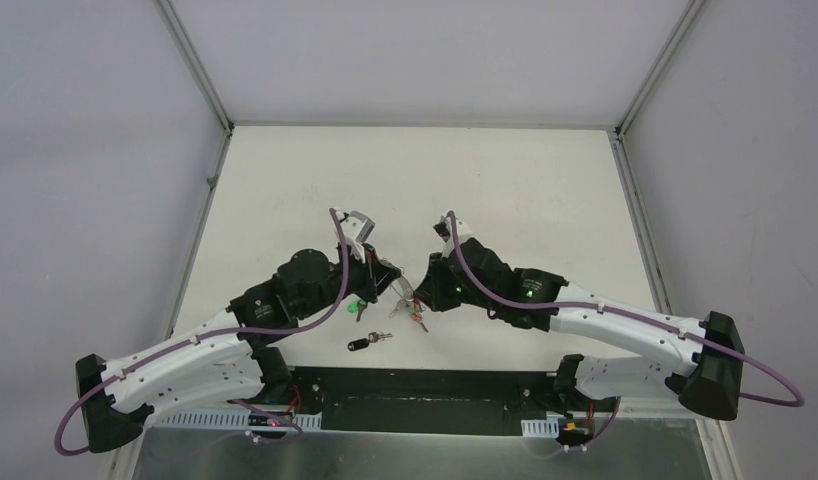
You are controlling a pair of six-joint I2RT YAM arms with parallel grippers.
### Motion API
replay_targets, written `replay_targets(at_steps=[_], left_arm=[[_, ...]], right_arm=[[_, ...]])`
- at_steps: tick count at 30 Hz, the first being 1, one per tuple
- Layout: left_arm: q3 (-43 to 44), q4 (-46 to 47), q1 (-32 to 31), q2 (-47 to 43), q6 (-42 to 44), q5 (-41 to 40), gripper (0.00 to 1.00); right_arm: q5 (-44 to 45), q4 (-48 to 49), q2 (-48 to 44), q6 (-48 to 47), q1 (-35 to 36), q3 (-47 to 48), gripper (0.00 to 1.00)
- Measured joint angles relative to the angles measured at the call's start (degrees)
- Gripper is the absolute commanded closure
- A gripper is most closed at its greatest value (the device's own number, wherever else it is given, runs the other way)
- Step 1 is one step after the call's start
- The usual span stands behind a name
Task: Put the keys on the keyring
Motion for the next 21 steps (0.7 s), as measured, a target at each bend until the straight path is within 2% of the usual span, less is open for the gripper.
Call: replay_targets(at_steps=[12, 15, 18, 21], left_arm=[[0.00, -0.20, 0.02, -1.22, -1.05, -0.68, 1.00], [0.00, -0.28, 0.02, -1.70, -1.25, -0.74, 1.00], [0.00, -0.44, 0.02, -1.81, -1.42, -0.74, 1.00], [0.00, -0.55, 0.02, -1.81, -1.46, -0.74, 1.00]], right_arm=[[1.27, 0.09, -3.13, -0.28, 0.00, -1.38, 1.00], [1.70, 0.13, -4.37, -0.33, 0.00, -1.60, 0.86], [1.42, 0.15, -4.44, -0.55, 0.00, -1.60, 0.66], [0.17, 0.46, -4.17, -1.20, 0.00, -1.60, 0.56]])
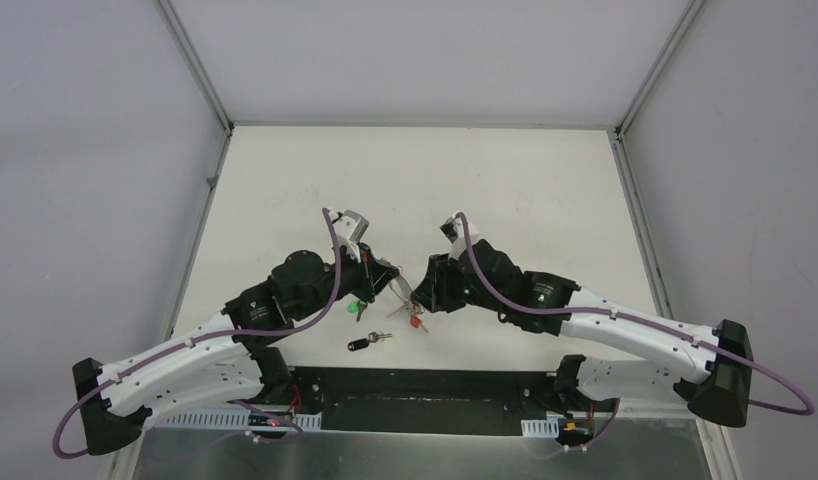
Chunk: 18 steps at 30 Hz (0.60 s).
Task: Put the keys on the keyring
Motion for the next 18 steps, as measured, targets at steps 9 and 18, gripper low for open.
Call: replay_targets(at_steps=[9, 18], left_arm=[[0.00, -0.44, 0.00, 0.00, -0.17, -0.02, 1.00], [-0.02, -0.79, -0.02, -0.26, -0.59, -0.74, 1.00]], right_arm=[[-3.17, 1.40, 5.57, -0.74, 0.00, 0.07, 0.65], [-1.60, 0.94, 6.47, -0.98, 0.00, 0.46, 0.88]])
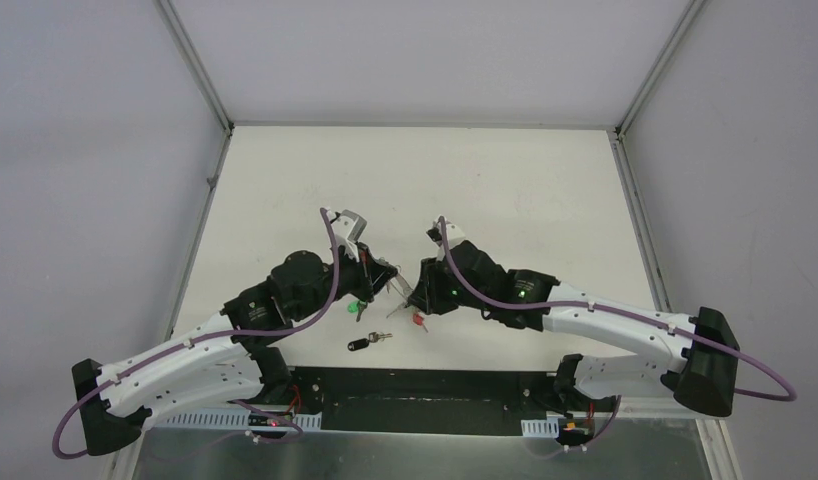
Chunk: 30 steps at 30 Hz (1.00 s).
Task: Put the keys on the keyring
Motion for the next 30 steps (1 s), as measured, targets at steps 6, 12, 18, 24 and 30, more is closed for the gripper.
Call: replay_targets(at_steps=[6, 12, 18, 24, 30], left_arm=[[0.00, 0.07, 0.02, -0.59, -0.48, -0.61, 1.00], [-0.35, -0.13, 0.02, -1.55, -1.62, -1.29, 1.00], [-1.20, -0.76, 0.02, -2.64, -4.11, -3.80, 1.00], [-1.51, -1.05, 0.02, -4.09, -6.56, -7.15, 1.00], [-2.01, -1.22, 0.00, -5.44, -8.02, -9.27, 1.00]], right_arm=[[0.39, -0.37, -2.12, -0.42, 0.00, 0.00, 0.65], [1.27, -0.87, -5.90, -0.50, 0.00, -0.02, 0.35], [0.52, -0.92, -11.98, 3.67, -2.60, -1.05, 0.38], [-6.05, 0.35, -15.37, 13.22, -9.07, -6.14, 0.45], [-13.68, 1.40, -14.93, 11.30, -10.14, -8.13, 0.41]])
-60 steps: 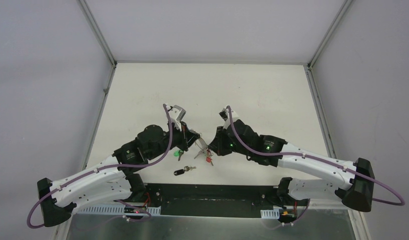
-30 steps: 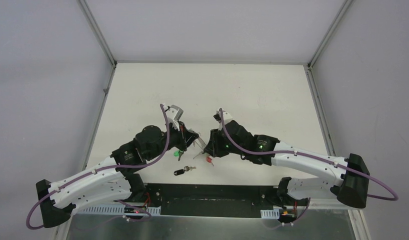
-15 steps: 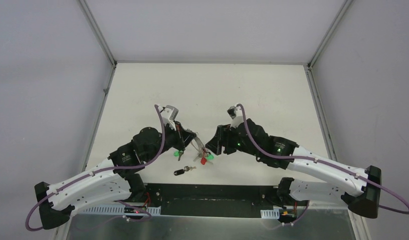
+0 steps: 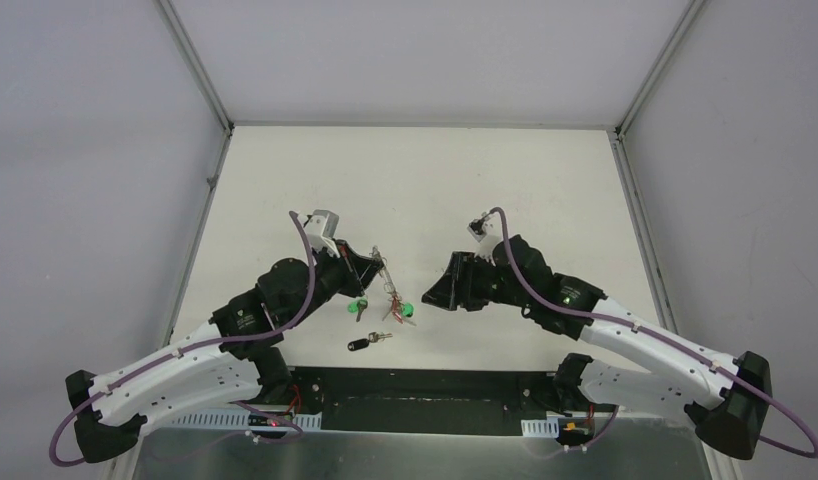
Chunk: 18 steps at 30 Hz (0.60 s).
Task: Put the keys on the keyring
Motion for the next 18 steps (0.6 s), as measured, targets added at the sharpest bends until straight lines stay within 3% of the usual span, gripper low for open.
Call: replay_targets(at_steps=[7, 18], left_arm=[[0.00, -1.07, 0.02, 0.26, -3.08, -0.48, 1.00], [2.34, -4.17, 0.02, 4.83, -9.01, -1.62, 1.00]], right_arm=[[-5.14, -1.14, 1.97, -16.87, 0.20, 2.99, 0.41], [0.39, -0.52, 6.82, -33.86, 7.93, 4.94, 0.53]])
